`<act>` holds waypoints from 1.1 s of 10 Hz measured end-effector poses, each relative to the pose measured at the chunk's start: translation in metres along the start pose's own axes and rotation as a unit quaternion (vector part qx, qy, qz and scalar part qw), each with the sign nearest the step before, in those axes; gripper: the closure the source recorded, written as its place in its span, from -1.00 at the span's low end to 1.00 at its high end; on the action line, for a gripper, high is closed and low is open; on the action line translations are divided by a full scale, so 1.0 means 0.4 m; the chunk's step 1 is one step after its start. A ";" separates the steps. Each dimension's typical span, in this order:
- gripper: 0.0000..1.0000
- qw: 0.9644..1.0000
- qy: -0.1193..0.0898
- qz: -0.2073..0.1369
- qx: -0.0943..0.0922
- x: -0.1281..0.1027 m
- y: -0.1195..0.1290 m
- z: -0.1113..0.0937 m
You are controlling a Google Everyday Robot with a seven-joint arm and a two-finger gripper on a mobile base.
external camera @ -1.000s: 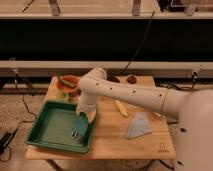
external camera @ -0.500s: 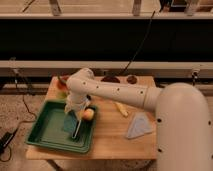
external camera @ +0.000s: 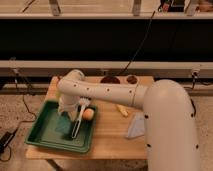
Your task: Wipe tray with sponge
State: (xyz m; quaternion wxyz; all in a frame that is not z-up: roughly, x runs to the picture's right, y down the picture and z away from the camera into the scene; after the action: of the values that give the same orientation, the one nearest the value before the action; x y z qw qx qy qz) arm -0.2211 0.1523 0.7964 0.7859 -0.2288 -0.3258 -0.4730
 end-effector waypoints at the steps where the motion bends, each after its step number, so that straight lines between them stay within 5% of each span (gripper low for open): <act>1: 1.00 1.000 0.001 -0.002 0.001 -0.006 -0.014 0.009; 5: 1.00 1.000 0.017 -0.001 -0.006 -0.018 -0.046 0.052; 11: 1.00 0.998 0.043 0.023 -0.028 0.032 -0.011 0.082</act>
State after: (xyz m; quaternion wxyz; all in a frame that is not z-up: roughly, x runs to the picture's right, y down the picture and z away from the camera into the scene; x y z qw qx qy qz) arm -0.2303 0.1645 0.8285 0.8029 -0.2377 -0.2730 -0.4736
